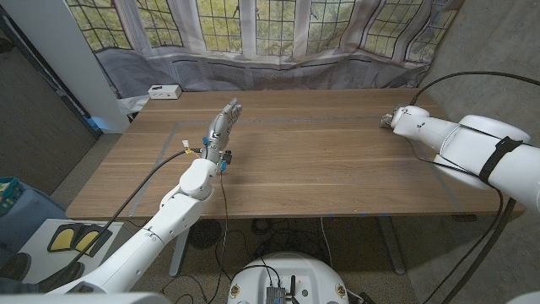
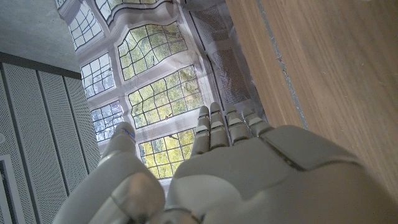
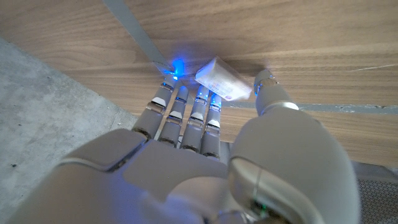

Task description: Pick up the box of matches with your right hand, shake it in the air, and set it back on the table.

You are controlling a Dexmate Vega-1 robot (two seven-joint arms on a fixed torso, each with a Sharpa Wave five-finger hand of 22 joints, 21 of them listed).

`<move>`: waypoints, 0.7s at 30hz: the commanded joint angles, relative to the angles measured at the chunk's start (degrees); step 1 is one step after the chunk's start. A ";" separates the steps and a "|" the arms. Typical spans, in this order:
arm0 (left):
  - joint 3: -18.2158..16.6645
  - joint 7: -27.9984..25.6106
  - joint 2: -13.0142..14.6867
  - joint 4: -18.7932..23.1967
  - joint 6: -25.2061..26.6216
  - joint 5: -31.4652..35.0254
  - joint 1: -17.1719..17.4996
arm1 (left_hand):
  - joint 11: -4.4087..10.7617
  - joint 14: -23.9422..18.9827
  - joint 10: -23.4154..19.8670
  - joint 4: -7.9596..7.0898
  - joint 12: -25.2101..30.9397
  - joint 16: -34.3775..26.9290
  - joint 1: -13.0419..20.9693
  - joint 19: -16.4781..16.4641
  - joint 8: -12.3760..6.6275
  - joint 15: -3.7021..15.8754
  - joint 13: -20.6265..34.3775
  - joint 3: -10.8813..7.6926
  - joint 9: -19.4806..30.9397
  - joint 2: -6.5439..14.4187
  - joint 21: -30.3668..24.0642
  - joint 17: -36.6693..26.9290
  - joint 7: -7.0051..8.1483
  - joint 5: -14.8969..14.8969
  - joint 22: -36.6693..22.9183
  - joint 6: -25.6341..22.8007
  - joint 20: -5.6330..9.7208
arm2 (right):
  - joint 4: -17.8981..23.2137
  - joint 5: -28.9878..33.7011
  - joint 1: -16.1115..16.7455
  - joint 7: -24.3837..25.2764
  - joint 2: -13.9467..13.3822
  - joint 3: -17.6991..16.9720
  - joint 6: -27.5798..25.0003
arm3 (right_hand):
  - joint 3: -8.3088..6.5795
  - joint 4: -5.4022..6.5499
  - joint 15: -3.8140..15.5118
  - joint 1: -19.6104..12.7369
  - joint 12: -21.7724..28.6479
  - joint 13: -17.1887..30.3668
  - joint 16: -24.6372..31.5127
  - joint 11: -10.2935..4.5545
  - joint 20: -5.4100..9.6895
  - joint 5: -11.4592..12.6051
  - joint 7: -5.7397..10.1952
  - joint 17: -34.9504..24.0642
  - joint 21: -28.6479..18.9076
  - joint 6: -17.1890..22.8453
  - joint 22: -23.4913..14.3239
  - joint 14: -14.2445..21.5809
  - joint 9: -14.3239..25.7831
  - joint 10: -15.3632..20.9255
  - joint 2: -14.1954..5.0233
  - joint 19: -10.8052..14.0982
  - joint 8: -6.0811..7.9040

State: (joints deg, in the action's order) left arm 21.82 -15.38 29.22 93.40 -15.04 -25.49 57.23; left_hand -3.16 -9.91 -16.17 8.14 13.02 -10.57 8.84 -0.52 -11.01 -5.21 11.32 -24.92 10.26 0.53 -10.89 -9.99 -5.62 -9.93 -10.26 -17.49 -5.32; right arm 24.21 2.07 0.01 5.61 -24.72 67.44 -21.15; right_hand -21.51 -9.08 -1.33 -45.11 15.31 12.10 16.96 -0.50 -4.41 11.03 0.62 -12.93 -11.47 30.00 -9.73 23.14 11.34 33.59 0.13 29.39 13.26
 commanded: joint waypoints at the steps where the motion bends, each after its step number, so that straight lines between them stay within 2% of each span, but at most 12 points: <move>1: 0.08 -0.14 0.02 0.20 0.52 -0.09 0.08 | 0.24 0.10 0.10 -0.06 -0.02 -0.24 0.62 0.37 -0.01 -0.05 0.25 -0.47 0.21 -0.06 -0.29 -0.30 0.13 0.07 -0.14 -0.07 -0.38 | 1.20 -0.66 0.44 0.01 -0.97 0.41 -0.14 | 0.16 0.25 -0.06 -0.63 0.20 0.24 0.24 0.13 -0.25 0.14 0.04 -0.23 -0.54 0.59 -0.30 0.46 0.28 0.20 -0.25 0.59 0.09; 10: 0.20 -0.06 -0.12 0.07 0.48 -0.24 0.09 | 0.34 0.19 0.17 -0.07 -0.09 -0.22 0.61 0.54 -0.01 -0.02 0.26 -0.47 0.21 -0.05 -0.26 -0.30 0.23 0.07 -0.14 -0.11 -0.86 | 1.41 0.72 0.37 -0.82 -1.16 1.84 -0.60 | -0.95 -0.64 0.12 -3.14 0.09 0.24 0.17 -0.09 -0.29 0.25 0.32 -0.16 -0.47 0.84 -0.29 0.77 0.29 0.43 -1.36 0.80 -0.02; 19: 0.38 0.08 -0.39 -0.34 0.27 -0.40 0.05 | 0.39 0.38 0.20 -0.08 -0.13 -0.16 0.61 0.67 0.01 0.02 0.26 -0.47 0.21 -0.04 -0.25 -0.31 0.32 0.07 -0.15 -0.07 -1.16 | 1.32 2.21 0.90 -0.34 -0.92 3.13 -0.93 | -1.29 -1.08 0.56 -4.62 -0.01 0.25 0.09 -0.50 -0.21 0.16 0.76 -0.03 -0.41 0.96 -0.27 1.03 0.29 0.59 -1.23 0.90 -0.11; 21: 0.39 0.08 -0.39 -0.34 0.25 -0.40 0.04 | 0.37 0.40 0.24 -0.09 -0.16 -0.16 0.61 0.70 0.01 0.02 0.27 -0.47 0.21 -0.03 -0.25 -0.31 0.30 0.07 -0.15 -0.08 -1.18 | 1.32 2.30 1.17 -0.23 -1.00 3.28 -0.60 | -1.30 -1.07 0.94 -5.02 0.12 0.25 0.22 -1.14 -0.03 0.10 1.12 -0.02 -0.41 1.26 -0.27 1.52 0.29 1.08 -1.12 1.04 -0.05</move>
State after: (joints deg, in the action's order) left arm 22.05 -15.46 29.07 93.46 -14.64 -25.75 57.29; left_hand -3.03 -9.91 -16.03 8.14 13.03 -10.57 8.84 0.02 -11.02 -5.21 11.32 -24.92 10.26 0.53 -10.89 -9.99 -5.62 -9.93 -10.26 -17.49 -5.86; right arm 25.49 3.07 0.46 5.19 -25.70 69.28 -21.68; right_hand -22.39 -9.96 -0.54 -49.05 15.22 12.09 16.96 -0.83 -4.70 11.03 1.34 -12.77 -11.47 30.71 -9.73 23.92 11.33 34.09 -1.21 29.71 13.26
